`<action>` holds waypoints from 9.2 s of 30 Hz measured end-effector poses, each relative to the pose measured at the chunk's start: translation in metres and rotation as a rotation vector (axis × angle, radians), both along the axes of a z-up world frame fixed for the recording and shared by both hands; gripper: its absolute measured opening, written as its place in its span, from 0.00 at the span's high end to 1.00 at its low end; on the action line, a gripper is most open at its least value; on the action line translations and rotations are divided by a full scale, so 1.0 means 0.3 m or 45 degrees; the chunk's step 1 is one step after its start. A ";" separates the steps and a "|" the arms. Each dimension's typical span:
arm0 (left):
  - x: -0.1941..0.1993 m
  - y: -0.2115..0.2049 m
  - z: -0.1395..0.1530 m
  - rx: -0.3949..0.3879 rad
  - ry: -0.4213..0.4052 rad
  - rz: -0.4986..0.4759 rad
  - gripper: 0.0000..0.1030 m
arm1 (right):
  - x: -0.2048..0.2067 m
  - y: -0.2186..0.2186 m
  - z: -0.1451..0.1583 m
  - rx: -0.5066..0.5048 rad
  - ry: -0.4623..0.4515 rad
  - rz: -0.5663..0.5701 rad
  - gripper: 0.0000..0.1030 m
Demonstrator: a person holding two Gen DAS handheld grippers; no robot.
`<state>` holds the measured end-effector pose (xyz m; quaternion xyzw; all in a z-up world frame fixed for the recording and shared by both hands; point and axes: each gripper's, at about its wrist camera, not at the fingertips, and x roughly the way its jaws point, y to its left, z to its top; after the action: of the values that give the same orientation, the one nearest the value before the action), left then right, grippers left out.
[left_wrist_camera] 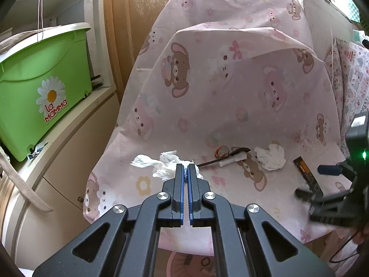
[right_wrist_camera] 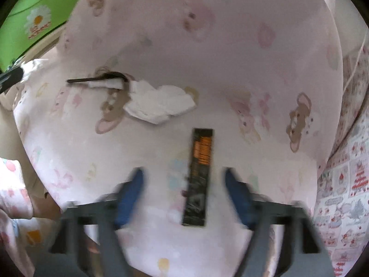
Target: Collect trash
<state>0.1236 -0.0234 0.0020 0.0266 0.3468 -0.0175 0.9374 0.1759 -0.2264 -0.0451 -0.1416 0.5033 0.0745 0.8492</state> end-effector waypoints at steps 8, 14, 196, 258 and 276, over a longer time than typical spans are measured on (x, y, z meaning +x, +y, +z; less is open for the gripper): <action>-0.001 0.019 0.003 -0.007 0.002 0.011 0.98 | -0.009 0.036 -0.004 -0.033 -0.049 0.038 0.21; -0.003 0.018 0.001 0.000 0.004 0.012 0.98 | 0.042 -0.047 -0.023 0.204 0.086 -0.069 0.24; -0.135 0.049 -0.102 -0.130 0.046 0.115 0.48 | -0.259 -0.021 0.067 0.262 -0.341 -0.275 0.46; 0.207 -0.196 -0.104 0.157 0.190 -0.497 0.69 | -0.128 -0.190 0.102 0.417 -0.208 -0.419 0.29; 0.227 -0.109 -0.085 -0.100 0.308 -0.472 0.94 | -0.109 -0.188 0.106 0.413 -0.199 -0.394 0.29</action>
<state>0.1919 -0.0562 -0.0235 0.0510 0.4450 -0.2060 0.8701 0.1432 -0.2829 -0.0132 0.0701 0.4332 0.0123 0.8985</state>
